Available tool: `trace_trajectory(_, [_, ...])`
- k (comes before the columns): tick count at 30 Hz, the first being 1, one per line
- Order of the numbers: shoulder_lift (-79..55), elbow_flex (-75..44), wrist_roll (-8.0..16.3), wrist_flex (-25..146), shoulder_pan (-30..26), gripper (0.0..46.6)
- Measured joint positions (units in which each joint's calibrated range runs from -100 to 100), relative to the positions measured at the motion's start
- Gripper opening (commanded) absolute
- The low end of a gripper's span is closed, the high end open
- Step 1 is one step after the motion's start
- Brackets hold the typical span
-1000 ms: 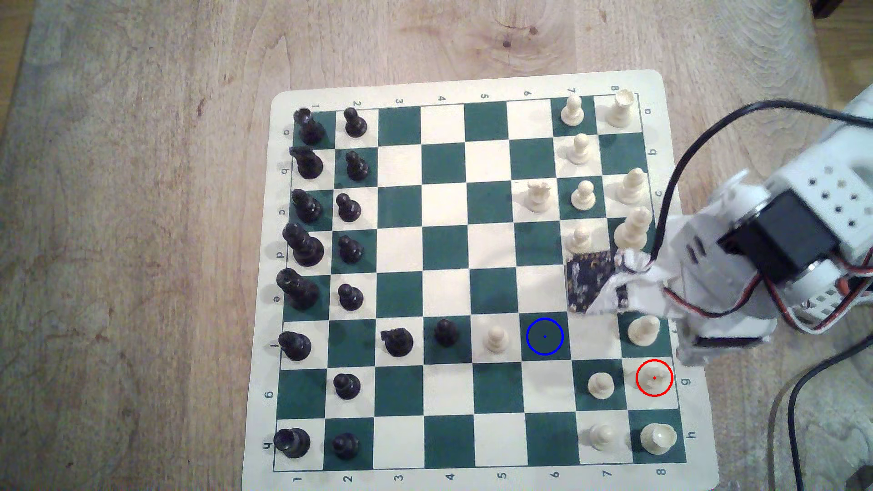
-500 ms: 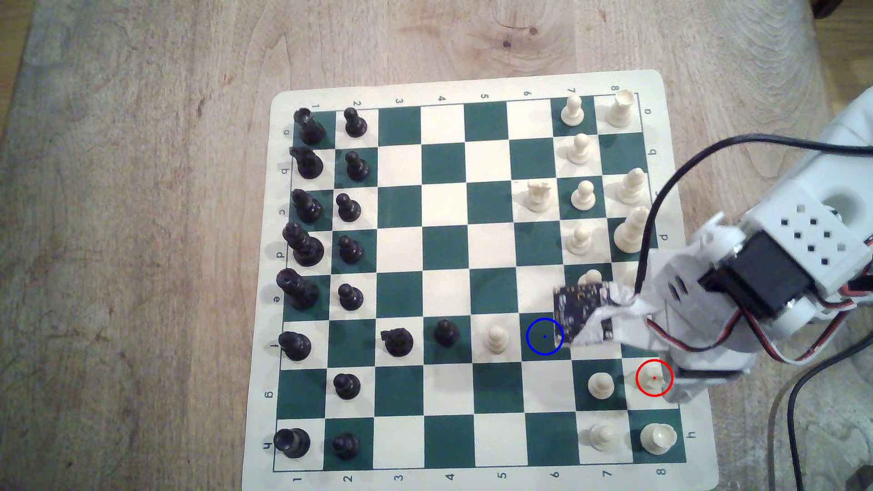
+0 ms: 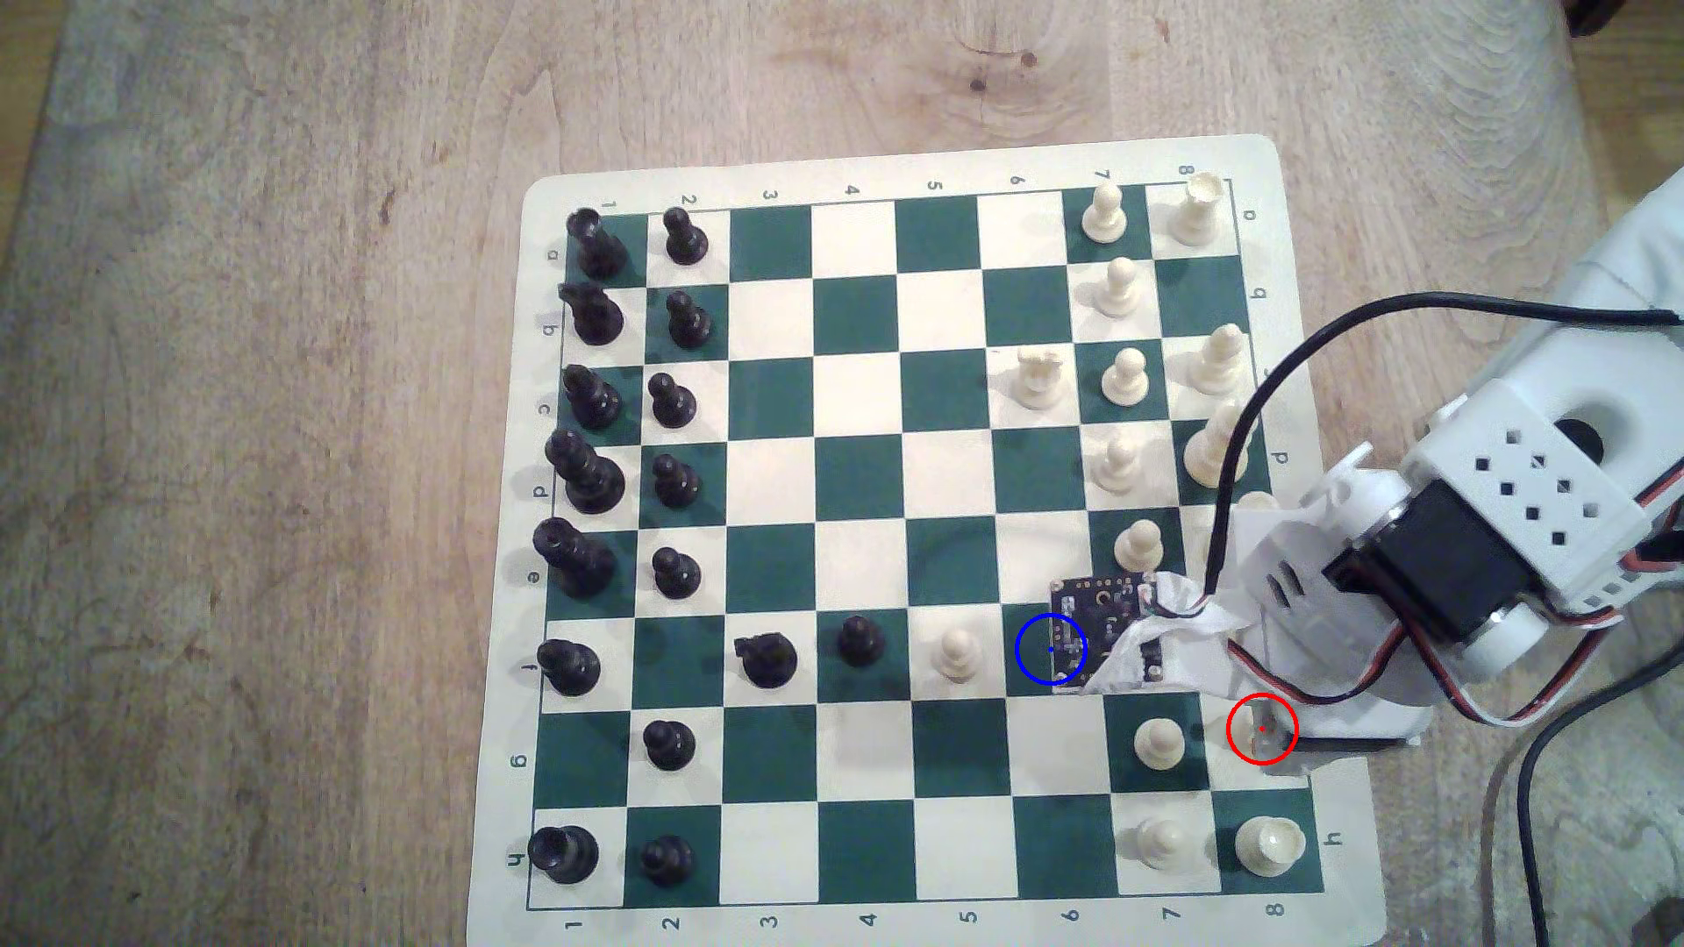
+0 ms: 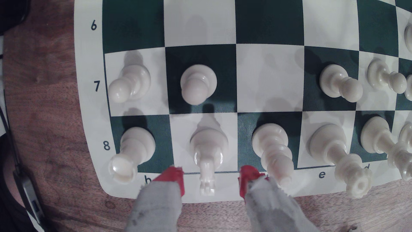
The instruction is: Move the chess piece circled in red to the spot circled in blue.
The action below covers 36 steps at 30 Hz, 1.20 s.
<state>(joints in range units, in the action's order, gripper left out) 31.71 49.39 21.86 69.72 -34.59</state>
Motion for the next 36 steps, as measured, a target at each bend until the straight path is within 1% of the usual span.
trace_trajectory(7, [-1.34,1.99,0.59,-2.55,-2.73,12.2])
trace_trajectory(12, [-1.59,4.16,0.78,-5.02,-2.51,11.9])
trace_trajectory(21, [-2.01,4.43,0.78,-6.53,-2.51,11.5])
trace_trajectory(31, [-2.6,5.15,0.78,-6.93,-3.83,7.8])
trace_trajectory(34, [-2.6,5.15,0.78,-6.93,-3.76,4.7])
trace_trajectory(36, [-2.6,5.15,0.78,-6.93,-3.76,1.8])
